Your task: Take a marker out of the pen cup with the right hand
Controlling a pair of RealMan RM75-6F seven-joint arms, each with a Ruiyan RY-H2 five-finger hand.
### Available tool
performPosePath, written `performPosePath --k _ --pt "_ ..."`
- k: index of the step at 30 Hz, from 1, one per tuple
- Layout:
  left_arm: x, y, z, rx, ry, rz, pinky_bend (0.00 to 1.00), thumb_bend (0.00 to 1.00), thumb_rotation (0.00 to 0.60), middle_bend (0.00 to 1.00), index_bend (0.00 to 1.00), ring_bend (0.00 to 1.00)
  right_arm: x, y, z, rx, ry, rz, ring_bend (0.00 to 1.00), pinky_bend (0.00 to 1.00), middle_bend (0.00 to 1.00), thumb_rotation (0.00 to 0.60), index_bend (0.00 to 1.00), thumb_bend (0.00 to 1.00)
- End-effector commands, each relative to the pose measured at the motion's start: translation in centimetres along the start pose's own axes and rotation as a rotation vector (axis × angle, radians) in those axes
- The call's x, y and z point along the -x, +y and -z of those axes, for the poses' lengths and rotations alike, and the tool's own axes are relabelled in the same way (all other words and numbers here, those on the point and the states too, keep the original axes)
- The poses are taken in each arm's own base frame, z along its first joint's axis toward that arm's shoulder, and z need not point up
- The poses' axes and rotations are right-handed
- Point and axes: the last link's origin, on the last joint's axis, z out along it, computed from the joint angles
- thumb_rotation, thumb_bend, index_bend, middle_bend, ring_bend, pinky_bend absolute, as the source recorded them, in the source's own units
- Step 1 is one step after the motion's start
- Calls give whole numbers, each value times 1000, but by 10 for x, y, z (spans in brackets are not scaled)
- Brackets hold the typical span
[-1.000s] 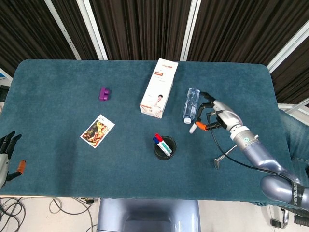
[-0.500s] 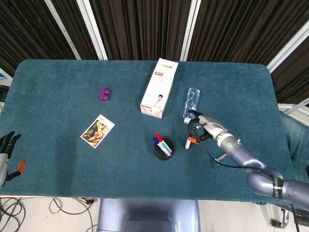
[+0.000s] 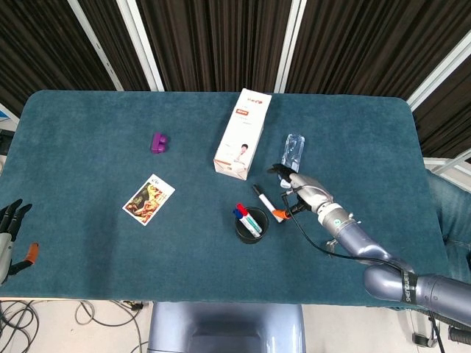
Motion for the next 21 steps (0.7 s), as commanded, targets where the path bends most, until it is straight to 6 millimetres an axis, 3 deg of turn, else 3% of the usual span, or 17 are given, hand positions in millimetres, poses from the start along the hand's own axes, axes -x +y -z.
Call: performPosePath --k 1,5,10,16,21 --pt "0 0 0 0 1 0 21 422 600 0 87 2 -12 1 7 -12 50 -2 0 173 0 600 90 304" --pt "0 0 0 0 2 0 22 422 600 0 87 2 -37 13 30 0 152 56 0 173 0 600 50 304" --pt "-1 1 0 4 11 -4 22 422 600 0 87 2 -52 41 80 43 267 196 0 173 0 600 49 290" --pt "-2 0 0 6 27 -18 21 422 600 0 87 2 -36 87 140 107 356 368 0 173 0 600 44 289" --pt "-2 0 0 6 40 -34 21 422 600 0 87 2 -6 122 188 174 507 547 0 173 0 600 44 285"
